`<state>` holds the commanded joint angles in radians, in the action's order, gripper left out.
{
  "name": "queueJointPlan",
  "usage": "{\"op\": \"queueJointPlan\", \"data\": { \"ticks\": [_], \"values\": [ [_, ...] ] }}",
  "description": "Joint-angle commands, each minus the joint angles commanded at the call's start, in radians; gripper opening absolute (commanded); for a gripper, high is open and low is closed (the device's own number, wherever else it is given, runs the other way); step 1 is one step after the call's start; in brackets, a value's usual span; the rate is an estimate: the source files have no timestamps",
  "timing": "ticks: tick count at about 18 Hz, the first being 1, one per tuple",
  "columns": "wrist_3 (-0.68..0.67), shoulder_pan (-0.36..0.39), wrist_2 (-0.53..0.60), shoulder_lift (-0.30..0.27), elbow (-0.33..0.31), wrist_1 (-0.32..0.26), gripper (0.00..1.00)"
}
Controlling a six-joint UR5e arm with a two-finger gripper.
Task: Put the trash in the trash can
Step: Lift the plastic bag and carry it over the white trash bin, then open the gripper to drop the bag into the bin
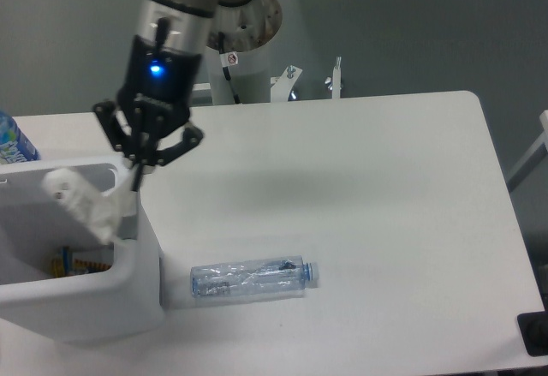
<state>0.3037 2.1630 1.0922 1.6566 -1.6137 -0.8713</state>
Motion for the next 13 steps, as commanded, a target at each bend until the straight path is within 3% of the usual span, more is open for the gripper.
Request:
{"op": "queueJointPlan", "data": {
  "ticks": [1,2,3,4,5,13],
  "values": [
    [0.0,-0.011,0.0,0.003,-0.003,0.0,0.0],
    [0.005,-0.015,0.0,0.005,-0.006,0.0,0.17],
    [0.009,-0.015,0.0,0.006,-0.002,0.002,0.38],
    [0.015,-0.015,-0.002,0.011,0.005,0.003,0.79],
    [0.014,-0.015,0.0,0.012,0.017,0.003,1.0],
    [0.005,-0.014,0.0,0.022,0.038,0.003,1.0]
  ]
}}
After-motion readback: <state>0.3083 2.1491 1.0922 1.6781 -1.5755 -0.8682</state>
